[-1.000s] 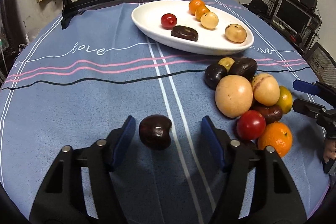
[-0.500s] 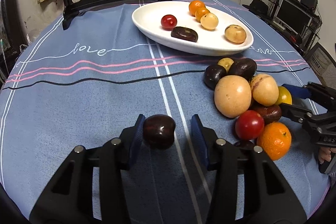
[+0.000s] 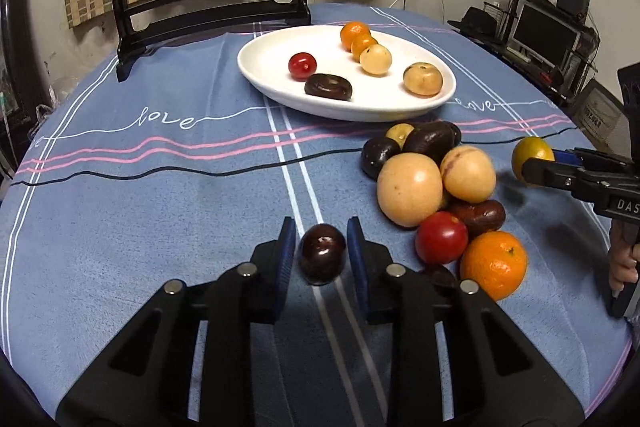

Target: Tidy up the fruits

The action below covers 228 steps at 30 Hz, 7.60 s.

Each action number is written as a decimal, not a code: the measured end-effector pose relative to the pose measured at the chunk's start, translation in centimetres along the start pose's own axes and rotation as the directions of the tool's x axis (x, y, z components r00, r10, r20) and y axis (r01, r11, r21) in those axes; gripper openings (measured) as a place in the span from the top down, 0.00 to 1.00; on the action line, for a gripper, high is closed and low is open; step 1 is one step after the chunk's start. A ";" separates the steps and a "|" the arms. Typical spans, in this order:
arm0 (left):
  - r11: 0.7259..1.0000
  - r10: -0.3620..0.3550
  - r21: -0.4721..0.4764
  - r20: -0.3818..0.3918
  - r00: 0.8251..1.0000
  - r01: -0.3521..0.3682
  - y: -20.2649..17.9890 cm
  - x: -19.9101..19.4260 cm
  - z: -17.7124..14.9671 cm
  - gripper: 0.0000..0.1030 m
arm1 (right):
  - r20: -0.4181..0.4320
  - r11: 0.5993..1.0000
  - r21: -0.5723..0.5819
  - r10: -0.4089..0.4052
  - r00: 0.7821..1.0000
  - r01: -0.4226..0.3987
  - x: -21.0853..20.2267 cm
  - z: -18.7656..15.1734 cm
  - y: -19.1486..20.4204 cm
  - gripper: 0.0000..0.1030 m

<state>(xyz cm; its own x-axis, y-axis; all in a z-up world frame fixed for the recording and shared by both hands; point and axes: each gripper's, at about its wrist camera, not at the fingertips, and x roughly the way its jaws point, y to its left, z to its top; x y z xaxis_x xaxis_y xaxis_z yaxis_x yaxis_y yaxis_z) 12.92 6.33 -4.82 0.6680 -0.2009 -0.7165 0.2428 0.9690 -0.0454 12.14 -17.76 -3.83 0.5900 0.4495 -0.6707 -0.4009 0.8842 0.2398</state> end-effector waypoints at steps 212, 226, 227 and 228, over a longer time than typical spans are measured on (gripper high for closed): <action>0.995 0.012 0.098 -0.037 0.999 -0.009 -3.9 3.3 3.1 0.11 | 0.150 0.990 0.139 0.011 0.989 -0.032 -2.4 4.6 -3.2 0.08; 0.992 0.125 0.032 0.013 0.992 -0.126 0.8 1.1 1.4 0.10 | 0.147 0.991 0.134 0.004 0.989 -0.023 -2.5 4.6 -3.3 0.08; 0.990 0.132 0.055 0.020 0.991 -0.133 0.3 1.1 1.3 0.10 | 0.146 0.990 0.136 0.001 0.989 -0.021 -2.4 4.6 -3.4 0.08; 0.987 0.139 0.074 0.025 0.990 -0.140 -0.1 1.2 1.3 0.10 | 0.146 0.990 0.138 -0.001 0.989 -0.019 -2.4 4.6 -3.4 0.08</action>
<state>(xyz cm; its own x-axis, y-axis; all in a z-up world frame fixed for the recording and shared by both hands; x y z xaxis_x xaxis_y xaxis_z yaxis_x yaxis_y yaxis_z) 14.63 5.76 -4.81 0.7130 -0.0680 -0.6979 0.1979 0.9743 0.1073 15.29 -21.26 0.13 0.6864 0.4625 -0.5613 -0.3118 0.8844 0.3473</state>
